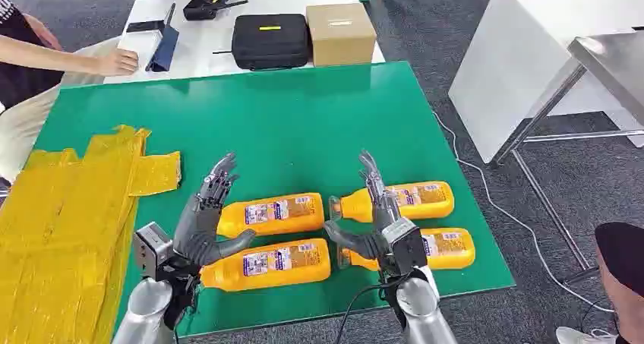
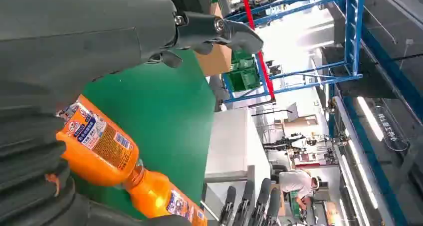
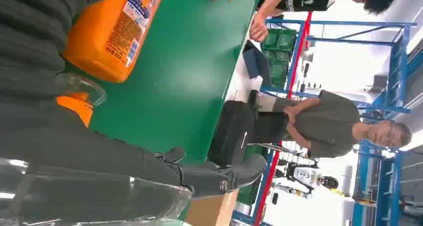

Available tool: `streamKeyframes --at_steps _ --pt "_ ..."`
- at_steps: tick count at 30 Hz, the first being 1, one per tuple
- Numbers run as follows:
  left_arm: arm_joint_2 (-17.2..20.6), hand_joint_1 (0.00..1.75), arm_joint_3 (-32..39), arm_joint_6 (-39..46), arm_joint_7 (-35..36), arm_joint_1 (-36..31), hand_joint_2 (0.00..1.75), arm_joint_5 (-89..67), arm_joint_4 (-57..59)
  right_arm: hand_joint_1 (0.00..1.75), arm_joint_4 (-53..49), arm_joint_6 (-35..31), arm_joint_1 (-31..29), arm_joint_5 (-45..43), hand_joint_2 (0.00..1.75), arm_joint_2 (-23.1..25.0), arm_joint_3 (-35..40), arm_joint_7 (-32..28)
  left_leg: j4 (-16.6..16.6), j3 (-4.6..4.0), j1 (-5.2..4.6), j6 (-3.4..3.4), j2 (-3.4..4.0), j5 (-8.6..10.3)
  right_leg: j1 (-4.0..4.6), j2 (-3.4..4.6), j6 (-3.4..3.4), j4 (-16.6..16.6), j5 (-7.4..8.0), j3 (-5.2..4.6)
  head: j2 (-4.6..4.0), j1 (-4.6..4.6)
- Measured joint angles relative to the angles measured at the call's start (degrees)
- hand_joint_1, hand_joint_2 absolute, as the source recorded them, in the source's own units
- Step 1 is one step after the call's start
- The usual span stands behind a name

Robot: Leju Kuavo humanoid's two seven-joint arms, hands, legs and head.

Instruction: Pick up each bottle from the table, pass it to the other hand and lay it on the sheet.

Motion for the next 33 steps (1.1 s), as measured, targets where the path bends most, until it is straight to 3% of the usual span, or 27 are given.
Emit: streamKeyframes --at_steps 19,20,21,22,25,27,33 --pt "0.0 0.0 0.0 0.0 0.0 0.0 1.75 0.0 0.0 0.0 0.0 0.0 0.0 -0.02 1.75 0.0 0.0 0.0 0.0 0.0 0.0 0.0 0.0 0.0 0.0 0.0 0.0 0.0 0.0 0.0 0.0 0.0" --pt "0.0 0.77 0.0 0.0 0.02 0.0 1.75 0.0 0.0 0.0 0.0 0.02 0.0 0.0 1.75 0.0 0.0 -0.02 0.0 0.0 0.0 0.0 0.0 0.0 0.0 0.0 0.0 0.0 0.0 0.0 0.0 0.0" --pt "0.0 1.69 0.0 0.0 0.0 0.0 1.75 0.0 0.0 0.49 0.0 0.0 0.0 -0.02 1.75 0.0 0.0 -0.02 0.0 0.0 0.0 0.0 0.0 0.0 0.0 0.0 0.0 0.0 0.0 0.0 0.0 0.0" --pt "0.0 1.75 0.0 0.0 0.0 0.0 1.75 0.0 0.0 1.57 0.0 0.0 0.0 0.0 1.75 0.0 0.0 -0.02 0.0 0.0 0.0 0.0 0.0 0.0 0.0 0.0 0.0 0.0 0.0 0.0 0.0 0.0" --pt "0.0 1.75 0.0 0.0 0.0 0.0 1.75 0.0 0.0 1.59 0.0 0.0 0.0 0.0 1.75 0.0 0.0 -0.02 0.0 0.0 0.0 0.0 0.0 0.0 0.0 0.0 0.0 0.0 0.0 0.0 0.0 0.0" --pt "0.0 1.75 0.0 0.0 0.0 0.0 1.75 0.0 0.0 1.75 0.0 0.0 0.0 -0.02 1.75 0.0 0.0 -0.02 0.0 0.0 0.0 0.0 0.0 0.0 0.0 0.0 0.0 0.0 0.0 0.0 0.0 0.0" --pt "0.0 1.75 0.0 0.0 0.0 0.0 1.75 0.0 0.0 1.75 0.0 0.0 0.0 -0.02 1.75 0.0 0.0 -0.02 0.0 0.0 0.0 0.0 0.0 0.0 0.0 0.0 0.0 0.0 0.0 0.0 0.0 0.0"
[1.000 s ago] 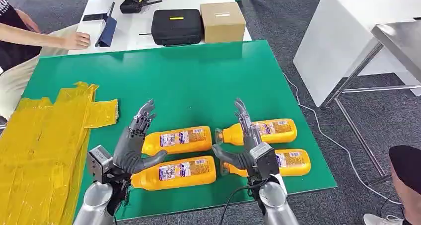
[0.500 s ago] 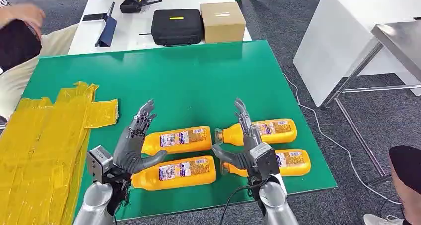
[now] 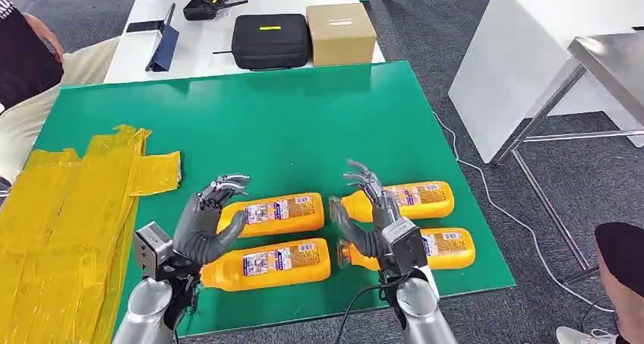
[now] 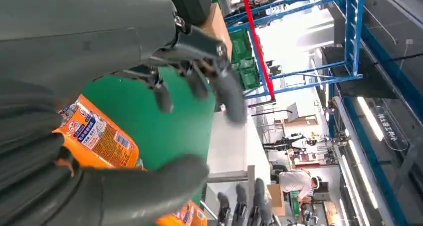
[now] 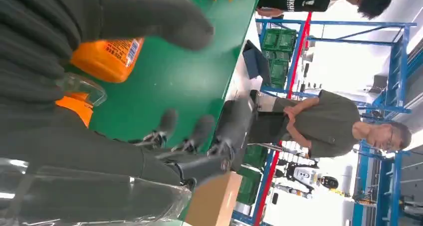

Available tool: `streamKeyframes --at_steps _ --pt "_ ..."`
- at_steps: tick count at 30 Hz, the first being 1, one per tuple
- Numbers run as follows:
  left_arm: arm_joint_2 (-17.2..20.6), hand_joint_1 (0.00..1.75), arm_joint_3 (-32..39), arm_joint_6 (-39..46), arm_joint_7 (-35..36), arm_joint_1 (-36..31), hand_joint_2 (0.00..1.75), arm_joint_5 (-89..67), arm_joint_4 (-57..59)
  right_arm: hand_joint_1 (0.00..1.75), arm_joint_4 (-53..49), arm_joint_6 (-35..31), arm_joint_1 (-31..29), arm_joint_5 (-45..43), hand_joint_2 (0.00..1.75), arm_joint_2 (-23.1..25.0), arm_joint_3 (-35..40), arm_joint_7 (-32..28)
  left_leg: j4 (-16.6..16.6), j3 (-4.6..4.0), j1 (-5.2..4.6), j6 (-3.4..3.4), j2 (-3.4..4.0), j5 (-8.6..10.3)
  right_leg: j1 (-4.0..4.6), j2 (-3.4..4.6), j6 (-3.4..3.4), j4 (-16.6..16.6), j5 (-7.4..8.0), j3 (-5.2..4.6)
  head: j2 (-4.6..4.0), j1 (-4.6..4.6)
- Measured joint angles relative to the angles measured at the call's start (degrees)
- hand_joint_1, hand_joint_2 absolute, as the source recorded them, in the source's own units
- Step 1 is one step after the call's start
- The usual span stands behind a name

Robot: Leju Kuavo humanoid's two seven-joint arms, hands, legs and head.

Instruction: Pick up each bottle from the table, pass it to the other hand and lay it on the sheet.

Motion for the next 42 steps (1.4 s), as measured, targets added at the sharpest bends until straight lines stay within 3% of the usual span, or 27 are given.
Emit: streamKeyframes --at_steps 6,9,10,11,12,23,32,37,42 --pt "0.0 1.75 0.0 0.1 0.19 0.01 1.75 -0.02 0.0 1.75 0.0 -0.02 0.01 -0.02 1.75 0.0 0.0 0.17 0.0 0.0 0.0 0.0 0.0 0.0 0.0 0.0 0.0 0.0 0.0 0.0 0.0 0.0" --pt "-1.5 1.75 -0.57 8.34 7.96 0.58 1.75 -4.38 1.89 1.75 2.13 -7.05 0.99 -2.35 1.75 2.19 0.57 5.86 -0.02 0.05 0.05 -0.01 -0.03 -0.01 0.01 0.0 0.0 -0.01 -0.02 0.07 0.02 0.04" --pt "-1.99 0.0 -1.05 11.27 8.02 1.08 1.75 -4.55 3.04 0.37 3.94 -10.07 1.55 -3.53 1.75 3.11 1.38 5.31 -0.02 0.0 0.05 -0.01 -0.02 -0.01 0.01 0.0 0.0 0.0 -0.01 0.03 0.0 0.02" --pt "-2.29 0.0 -1.92 12.89 7.65 1.48 1.75 -4.59 4.11 0.37 5.52 -12.28 2.23 -4.39 1.75 3.65 2.83 4.44 -0.02 -0.06 0.05 -0.01 -0.01 -0.01 0.01 0.01 0.0 0.0 -0.01 -0.04 0.0 0.0" --pt "-2.51 0.0 -2.56 13.55 7.5 1.63 1.75 -4.48 4.77 0.0 6.3 -13.47 2.67 -5.05 1.75 3.85 3.92 4.04 -0.02 -0.08 0.05 -0.01 0.0 -0.01 0.01 0.0 0.0 0.0 -0.01 -0.06 0.0 0.0" --pt "-2.84 0.0 -4.33 15.58 9.16 2.1 1.75 -2.23 7.15 0.0 7.78 -16.79 3.31 -7.24 1.75 3.5 9.16 6.03 -0.02 -0.03 0.05 -0.01 -0.01 -0.01 0.01 0.0 0.0 0.0 -0.01 -0.02 0.0 0.02" --pt "-2.84 0.0 -4.33 16.15 9.29 2.6 1.75 -1.79 7.15 0.0 6.51 -19.83 3.28 -3.21 1.75 2.8 11.1 7.28 -0.02 -0.04 0.05 -0.01 0.0 -0.01 0.01 0.0 0.0 0.0 -0.01 -0.02 0.0 0.0" --pt "-2.8 0.0 -4.24 16.68 9.4 2.95 1.75 -1.62 7.15 0.0 4.61 -23.94 2.94 4.27 1.75 2.05 11.52 9.6 -0.02 -0.04 0.05 -0.01 0.0 -0.01 0.01 0.0 0.0 0.0 -0.01 -0.01 0.02 0.0" --pt "-2.75 0.0 -3.94 16.68 8.9 3.47 1.75 -0.66 7.49 0.0 -0.43 -24.09 2.67 14.87 1.75 -0.43 11.47 14.86 -0.01 -0.04 0.04 0.0 -0.01 -0.01 0.0 0.0 0.0 -0.01 -0.01 0.0 0.0 0.0"
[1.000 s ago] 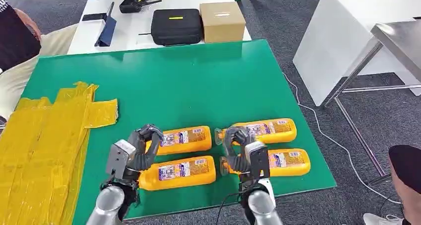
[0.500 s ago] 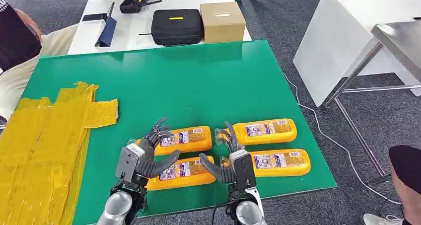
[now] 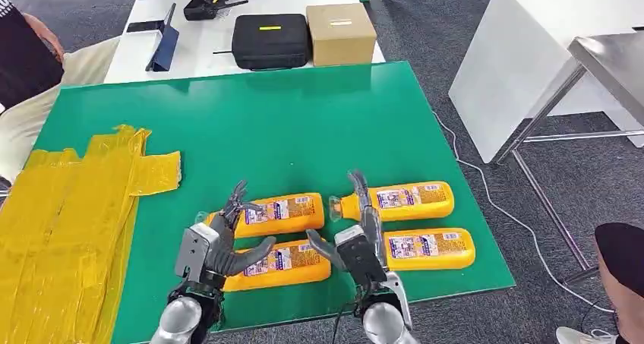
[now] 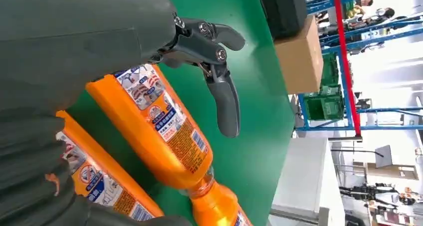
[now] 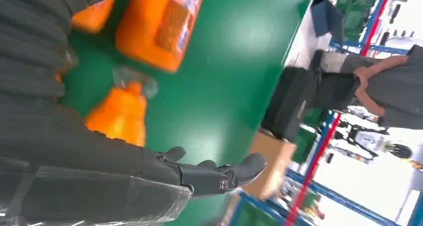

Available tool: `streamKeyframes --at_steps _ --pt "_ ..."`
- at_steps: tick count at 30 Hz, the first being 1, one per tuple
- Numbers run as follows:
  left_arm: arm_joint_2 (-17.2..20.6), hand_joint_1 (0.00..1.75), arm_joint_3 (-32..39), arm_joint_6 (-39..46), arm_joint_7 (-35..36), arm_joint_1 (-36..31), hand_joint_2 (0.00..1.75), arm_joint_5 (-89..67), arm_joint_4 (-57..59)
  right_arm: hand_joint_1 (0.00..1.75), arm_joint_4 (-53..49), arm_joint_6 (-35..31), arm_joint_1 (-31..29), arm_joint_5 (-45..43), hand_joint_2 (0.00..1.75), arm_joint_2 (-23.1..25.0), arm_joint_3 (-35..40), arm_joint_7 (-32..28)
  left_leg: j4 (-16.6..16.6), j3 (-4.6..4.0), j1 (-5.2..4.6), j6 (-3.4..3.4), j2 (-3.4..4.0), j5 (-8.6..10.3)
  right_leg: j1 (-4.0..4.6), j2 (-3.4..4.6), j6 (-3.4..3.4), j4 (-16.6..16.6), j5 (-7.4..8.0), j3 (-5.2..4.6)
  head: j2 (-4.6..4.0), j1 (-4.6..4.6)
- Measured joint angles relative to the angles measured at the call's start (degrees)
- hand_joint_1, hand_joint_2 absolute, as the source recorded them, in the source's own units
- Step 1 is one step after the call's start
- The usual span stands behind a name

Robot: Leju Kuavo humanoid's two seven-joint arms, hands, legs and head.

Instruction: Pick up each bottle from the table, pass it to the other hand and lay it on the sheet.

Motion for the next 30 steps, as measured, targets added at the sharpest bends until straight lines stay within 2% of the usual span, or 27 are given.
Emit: streamKeyframes --at_steps 2,3,8,18,25,26,30 --pt "0.0 0.0 0.38 -0.22 -0.53 0.03 1.75 0.04 0.48 0.0 -1.82 0.77 -0.09 3.3 1.75 -1.19 -0.04 2.04 0.0 0.0 0.0 0.0 0.01 0.0 0.0 0.0 0.0 0.0 0.0 0.0 0.0 0.0" --pt "0.0 0.0 0.64 -0.42 -0.7 0.03 1.75 0.09 0.75 0.0 -2.59 1.19 -0.14 4.58 0.0 -1.82 -0.04 3.05 0.0 0.0 0.0 0.0 0.01 0.0 0.0 0.0 0.0 0.0 0.0 0.0 0.0 0.0" --pt "-0.02 0.0 1.51 -0.11 -0.9 -0.03 1.75 0.5 1.75 0.0 -4.64 4.22 -1.41 8.49 0.0 -4.84 -0.04 7.64 0.0 0.02 0.0 0.0 0.0 0.0 0.0 0.0 0.0 -0.01 0.0 0.0 0.02 0.0" --pt "-0.07 0.0 2.63 0.13 -0.98 0.17 1.75 0.76 2.34 0.0 -6.08 6.53 -2.42 11.92 0.0 -8.72 -0.24 10.56 0.0 0.01 0.01 0.0 0.0 0.0 0.01 0.0 0.0 0.0 0.0 0.0 0.0 0.0" --pt "-0.04 0.0 4.0 -0.28 -2.53 0.75 1.75 2.1 2.6 0.0 -5.58 12.4 -0.74 7.0 0.0 -16.22 -2.12 12.22 0.01 0.0 -0.06 0.02 -0.13 -0.01 -0.01 -0.07 0.01 -0.01 0.0 0.01 0.0 0.0" --pt "-0.02 0.0 4.13 -0.44 -2.73 0.77 1.75 2.34 2.76 0.0 -5.58 12.68 0.05 7.59 1.75 -17.25 -2.53 13.01 0.01 -0.02 -0.06 0.02 -0.13 -0.02 -0.02 -0.07 0.01 -0.02 0.0 0.01 0.02 0.0" --pt "-0.02 0.0 4.24 -0.66 -2.97 0.82 1.75 2.95 3.06 0.0 -6.35 13.05 3.58 13.59 1.75 -20.0 -4.31 16.62 0.03 0.0 -0.08 0.03 -0.13 -0.04 -0.02 -0.07 0.01 -0.04 -0.01 0.0 0.0 0.0"
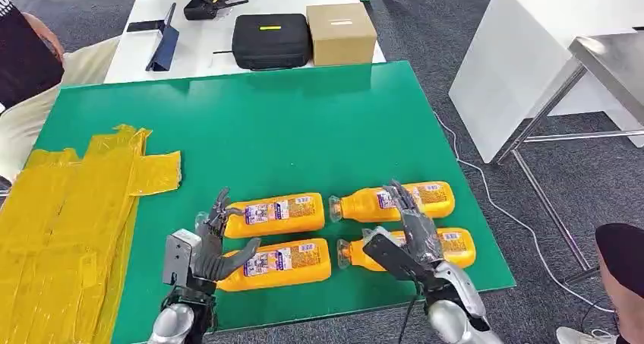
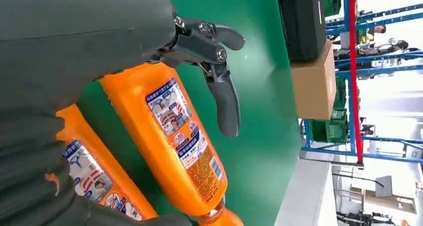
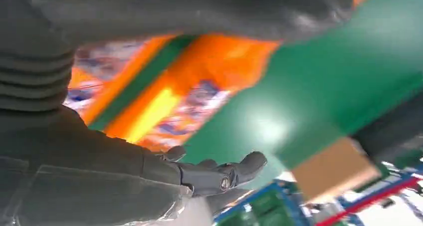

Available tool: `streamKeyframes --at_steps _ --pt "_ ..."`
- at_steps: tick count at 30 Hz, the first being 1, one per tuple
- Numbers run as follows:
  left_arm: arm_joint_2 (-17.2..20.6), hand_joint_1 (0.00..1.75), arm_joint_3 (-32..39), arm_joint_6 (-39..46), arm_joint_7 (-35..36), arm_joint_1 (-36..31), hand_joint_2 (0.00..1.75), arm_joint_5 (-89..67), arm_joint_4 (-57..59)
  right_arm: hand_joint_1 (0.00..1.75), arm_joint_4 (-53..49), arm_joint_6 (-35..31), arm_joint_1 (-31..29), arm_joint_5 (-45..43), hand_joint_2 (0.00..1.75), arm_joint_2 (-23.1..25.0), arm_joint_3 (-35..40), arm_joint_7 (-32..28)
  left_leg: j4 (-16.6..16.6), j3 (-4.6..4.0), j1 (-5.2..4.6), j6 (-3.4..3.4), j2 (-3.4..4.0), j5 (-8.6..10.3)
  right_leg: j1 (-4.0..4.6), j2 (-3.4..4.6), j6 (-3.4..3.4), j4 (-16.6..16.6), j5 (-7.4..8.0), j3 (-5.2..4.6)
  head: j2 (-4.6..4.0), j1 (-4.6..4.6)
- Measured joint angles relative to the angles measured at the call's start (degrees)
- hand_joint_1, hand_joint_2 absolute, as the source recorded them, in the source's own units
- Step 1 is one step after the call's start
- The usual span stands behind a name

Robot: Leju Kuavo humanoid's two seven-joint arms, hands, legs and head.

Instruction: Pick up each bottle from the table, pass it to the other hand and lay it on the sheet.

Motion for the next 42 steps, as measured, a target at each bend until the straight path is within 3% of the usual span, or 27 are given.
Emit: streamKeyframes --at_steps 5,10,19,28,42 --pt "0.02 0.0 0.31 -0.39 -0.52 0.04 1.75 0.2 0.44 0.0 -4.24 2.36 7.42 11.45 1.75 -4.09 -1.53 3.74 -0.01 -0.12 0.0 0.05 -0.07 -0.06 0.01 -0.09 0.0 0.0 -0.01 -0.01 0.0 0.0" --pt "0.07 0.0 0.85 -0.46 -0.72 0.11 1.75 0.2 0.66 0.0 -8.04 3.37 12.37 15.27 1.75 -5.99 -2.88 5.33 -0.02 -0.1 0.01 0.09 -0.04 -0.09 0.02 -0.06 0.0 0.0 -0.01 0.0 0.0 0.0" --pt "0.02 0.0 1.6 -1.25 -0.04 0.15 1.75 -1.2 0.72 0.0 -13.09 6.91 15.94 21.94 1.75 -4.06 -9.6 5.74 -0.02 -0.03 0.01 0.11 -0.03 -0.05 0.02 -0.06 0.0 0.0 0.0 0.04 0.0 -0.02" --pt "-0.22 0.0 2.27 -1.55 0.33 0.11 1.75 -2.03 0.85 0.0 -14.73 8.11 16.4 24.1 1.75 -0.78 -17.16 3.71 -0.02 -0.04 0.0 0.12 -0.02 -0.06 0.01 -0.06 0.0 0.0 0.0 0.04 0.0 0.0" --pt "-0.59 0.0 2.47 -2.34 0.59 -0.78 1.75 -2.21 2.27 0.0 -9.59 11.56 13.36 23.57 1.75 2.54 -19.84 -0.55 -0.02 -0.04 0.01 0.12 0.06 -0.05 0.01 -0.06 0.0 0.0 0.0 0.05 0.02 -0.02"
